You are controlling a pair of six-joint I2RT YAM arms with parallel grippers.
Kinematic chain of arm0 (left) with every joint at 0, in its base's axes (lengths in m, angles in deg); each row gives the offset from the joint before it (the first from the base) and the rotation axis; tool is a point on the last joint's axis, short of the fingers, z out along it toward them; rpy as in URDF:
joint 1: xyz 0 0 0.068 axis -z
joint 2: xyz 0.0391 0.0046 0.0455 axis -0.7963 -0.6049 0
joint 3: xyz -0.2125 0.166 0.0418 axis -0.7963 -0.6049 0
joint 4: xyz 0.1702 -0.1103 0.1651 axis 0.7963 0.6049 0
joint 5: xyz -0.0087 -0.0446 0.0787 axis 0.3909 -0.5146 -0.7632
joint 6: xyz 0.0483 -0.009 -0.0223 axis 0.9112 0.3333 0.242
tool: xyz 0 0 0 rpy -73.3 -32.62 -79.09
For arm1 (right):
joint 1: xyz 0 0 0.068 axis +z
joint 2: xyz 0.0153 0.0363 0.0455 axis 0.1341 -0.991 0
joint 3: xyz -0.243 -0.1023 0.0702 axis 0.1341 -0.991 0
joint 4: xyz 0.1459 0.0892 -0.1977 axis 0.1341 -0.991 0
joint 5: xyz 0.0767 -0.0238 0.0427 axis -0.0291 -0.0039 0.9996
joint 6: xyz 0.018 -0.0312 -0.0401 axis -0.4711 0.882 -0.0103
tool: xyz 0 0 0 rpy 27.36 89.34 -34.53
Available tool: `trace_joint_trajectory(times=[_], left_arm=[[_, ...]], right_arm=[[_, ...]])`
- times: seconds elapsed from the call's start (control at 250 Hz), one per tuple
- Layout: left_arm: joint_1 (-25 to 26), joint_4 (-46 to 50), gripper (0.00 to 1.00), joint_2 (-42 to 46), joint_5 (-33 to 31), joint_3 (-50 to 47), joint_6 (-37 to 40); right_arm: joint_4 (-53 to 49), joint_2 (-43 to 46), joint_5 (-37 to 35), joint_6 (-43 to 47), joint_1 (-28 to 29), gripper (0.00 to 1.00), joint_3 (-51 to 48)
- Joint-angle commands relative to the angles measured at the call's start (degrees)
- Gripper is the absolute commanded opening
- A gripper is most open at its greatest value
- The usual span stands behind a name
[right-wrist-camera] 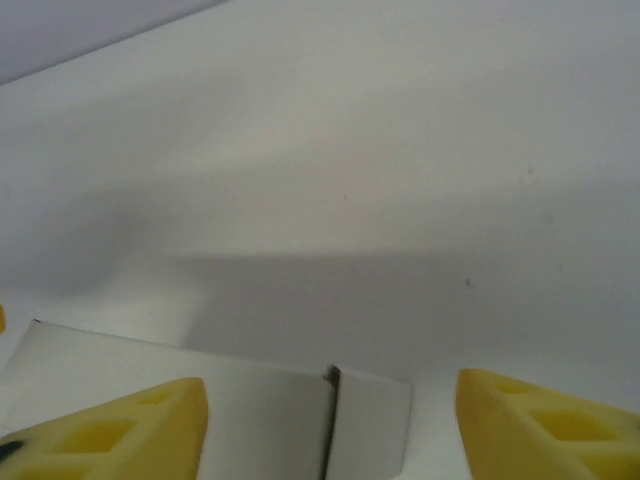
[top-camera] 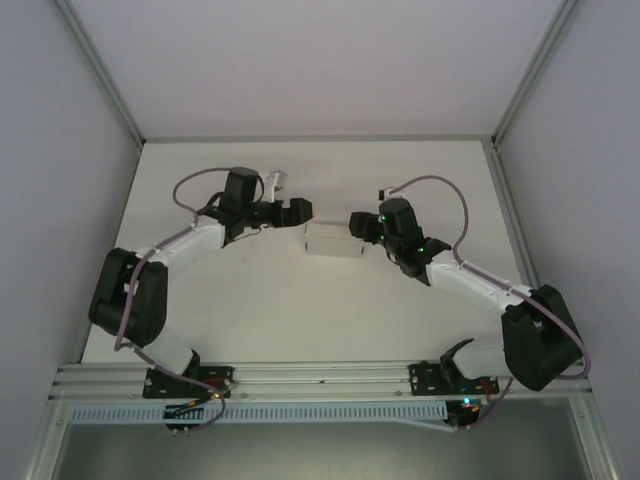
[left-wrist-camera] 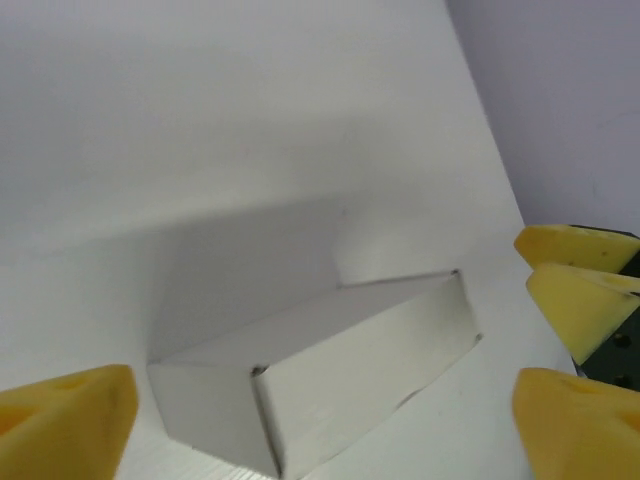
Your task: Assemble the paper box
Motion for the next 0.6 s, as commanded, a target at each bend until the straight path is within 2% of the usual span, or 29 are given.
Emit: trace_joint_trajectory(times=[0.0, 0.044, 0.14, 0.208, 0.24, 0.431, 0.595], left_arm=[[0.21, 7.77, 1.00, 3.89, -6.00, 3.08, 3.96], [0.21, 10.11, 1.00, 5.44, -10.82, 3.05, 4.60], [0.22, 15.27, 1.00, 9.70, -23.88, 1.97, 5.10], [0.11, 17.72, 1.00, 13.06, -31.79, 0.45, 5.05], [0.00, 18.29, 1.00, 14.73, -34.18, -0.53, 5.10], [-0.40, 19.75, 1.00, 21.12, -40.15, -5.94, 4.96], [-0.49, 20.95, 1.00, 21.35, -40.65, -7.83, 4.44]], right_arm=[[-5.66, 0.22, 0.98, 5.66, -0.43, 0.83, 4.33], [-5.85, 0.16, 4.98, 11.10, -0.56, 0.99, 5.44], [-8.75, -1.46, 17.74, 27.78, -0.90, 1.00, 7.89], [-16.47, -3.93, 26.75, 40.54, -0.92, 1.00, 11.45], [-20.29, -5.46, 28.75, 45.94, -0.85, 1.00, 13.57], [-35.11, -16.65, 23.87, 66.14, -0.86, 1.00, 25.56], [-46.82, -27.52, 25.16, 74.10, -0.74, 0.99, 36.01]])
